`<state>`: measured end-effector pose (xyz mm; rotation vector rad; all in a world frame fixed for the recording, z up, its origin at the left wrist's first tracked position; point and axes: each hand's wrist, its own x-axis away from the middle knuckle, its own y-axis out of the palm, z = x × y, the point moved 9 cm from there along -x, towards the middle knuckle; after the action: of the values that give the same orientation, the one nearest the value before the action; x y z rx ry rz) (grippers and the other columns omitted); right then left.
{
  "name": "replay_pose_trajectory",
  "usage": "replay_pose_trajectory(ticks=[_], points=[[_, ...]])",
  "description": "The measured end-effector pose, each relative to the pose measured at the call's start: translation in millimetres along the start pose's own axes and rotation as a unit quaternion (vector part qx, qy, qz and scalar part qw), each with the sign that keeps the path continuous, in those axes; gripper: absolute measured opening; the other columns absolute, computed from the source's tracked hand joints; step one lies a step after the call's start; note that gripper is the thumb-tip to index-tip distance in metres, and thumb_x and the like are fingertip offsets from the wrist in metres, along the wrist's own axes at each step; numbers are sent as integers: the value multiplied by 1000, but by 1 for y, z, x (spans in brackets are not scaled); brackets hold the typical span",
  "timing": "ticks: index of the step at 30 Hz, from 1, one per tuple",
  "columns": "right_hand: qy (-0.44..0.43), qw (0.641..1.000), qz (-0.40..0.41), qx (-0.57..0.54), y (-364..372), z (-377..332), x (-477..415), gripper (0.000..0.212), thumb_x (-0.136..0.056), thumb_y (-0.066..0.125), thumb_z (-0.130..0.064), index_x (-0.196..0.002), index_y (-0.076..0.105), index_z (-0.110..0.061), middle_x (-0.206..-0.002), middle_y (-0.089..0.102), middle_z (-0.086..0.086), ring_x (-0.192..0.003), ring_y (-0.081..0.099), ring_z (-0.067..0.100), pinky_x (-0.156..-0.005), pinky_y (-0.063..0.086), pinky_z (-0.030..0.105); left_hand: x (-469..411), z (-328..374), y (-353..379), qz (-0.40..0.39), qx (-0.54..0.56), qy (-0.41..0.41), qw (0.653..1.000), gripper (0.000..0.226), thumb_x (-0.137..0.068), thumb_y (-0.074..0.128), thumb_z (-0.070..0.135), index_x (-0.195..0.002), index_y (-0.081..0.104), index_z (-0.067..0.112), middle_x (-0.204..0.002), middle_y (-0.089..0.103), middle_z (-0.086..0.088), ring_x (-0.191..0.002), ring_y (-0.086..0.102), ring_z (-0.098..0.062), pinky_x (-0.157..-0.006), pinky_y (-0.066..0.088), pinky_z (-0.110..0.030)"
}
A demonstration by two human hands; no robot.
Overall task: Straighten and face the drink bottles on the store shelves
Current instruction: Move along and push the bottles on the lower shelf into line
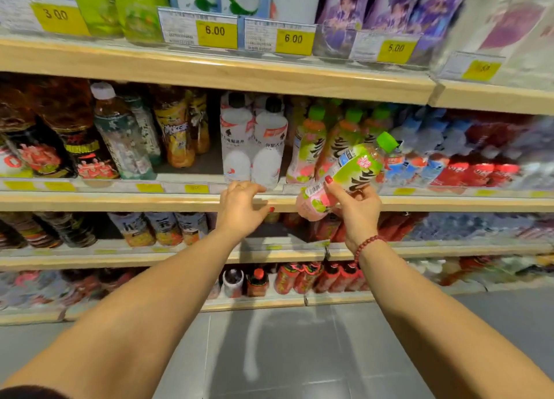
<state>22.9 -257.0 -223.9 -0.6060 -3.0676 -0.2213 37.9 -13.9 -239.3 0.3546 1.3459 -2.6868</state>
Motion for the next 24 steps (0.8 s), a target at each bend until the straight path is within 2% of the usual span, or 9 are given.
replay_pose_trajectory(ticks=[3, 6, 10, 14, 21, 24], points=[[6, 1000, -20, 9, 6, 0, -12, 30, -71, 85, -14, -93, 63, -14, -90, 74, 3, -79, 71, 13, -78, 59, 36, 0, 2, 5, -5, -10, -11, 1000, 40, -81, 72, 31, -118, 64, 18, -118, 64, -6, -118, 47, -27, -97, 34, -38], [1, 999, -24, 22, 12, -3, -25, 33, -69, 87, -16, -89, 61, -19, -81, 72, -5, -79, 71, 11, -80, 60, 37, -7, 6, 11, -13, -13, -20, 1000, 43, -81, 73, 31, -122, 62, 21, -121, 63, -3, -120, 45, -24, -98, 33, -35], [-8, 999, -21, 27, 19, -2, -40, 38, -67, 87, -13, -93, 61, -21, -98, 74, 5, -92, 72, 19, -85, 58, 45, -25, 10, 22, -12, -16, -19, 1000, 46, -81, 73, 32, -124, 61, 21, -123, 62, 0, -121, 45, -23, -101, 31, -36], [-26, 999, -23, 40, 26, -2, -52, 48, -65, 88, -14, -107, 64, -11, -98, 74, 2, -90, 72, 14, -84, 59, 41, -39, 5, 31, 5, -44, -35, 998, 43, -82, 72, 31, -123, 61, 22, -122, 62, 1, -119, 45, -22, -99, 30, -36], [-28, 998, -12, 46, 31, 4, -61, 45, -67, 87, -18, -106, 64, -10, -99, 74, 7, -91, 72, 18, -85, 58, 44, -46, -9, 38, 28, -65, -42, 997, 25, -84, 69, 28, -109, 68, 23, -108, 63, 0, -109, 48, -22, -94, 30, -34], [-31, 999, -5, 43, 34, 4, -62, 49, -65, 87, -24, -106, 63, -13, -99, 74, 4, -90, 72, 15, -85, 58, 42, -50, -8, 36, 43, -72, -40, 996, 17, -86, 66, 23, -102, 70, 21, -102, 64, -2, -105, 49, -23, -91, 30, -35]])
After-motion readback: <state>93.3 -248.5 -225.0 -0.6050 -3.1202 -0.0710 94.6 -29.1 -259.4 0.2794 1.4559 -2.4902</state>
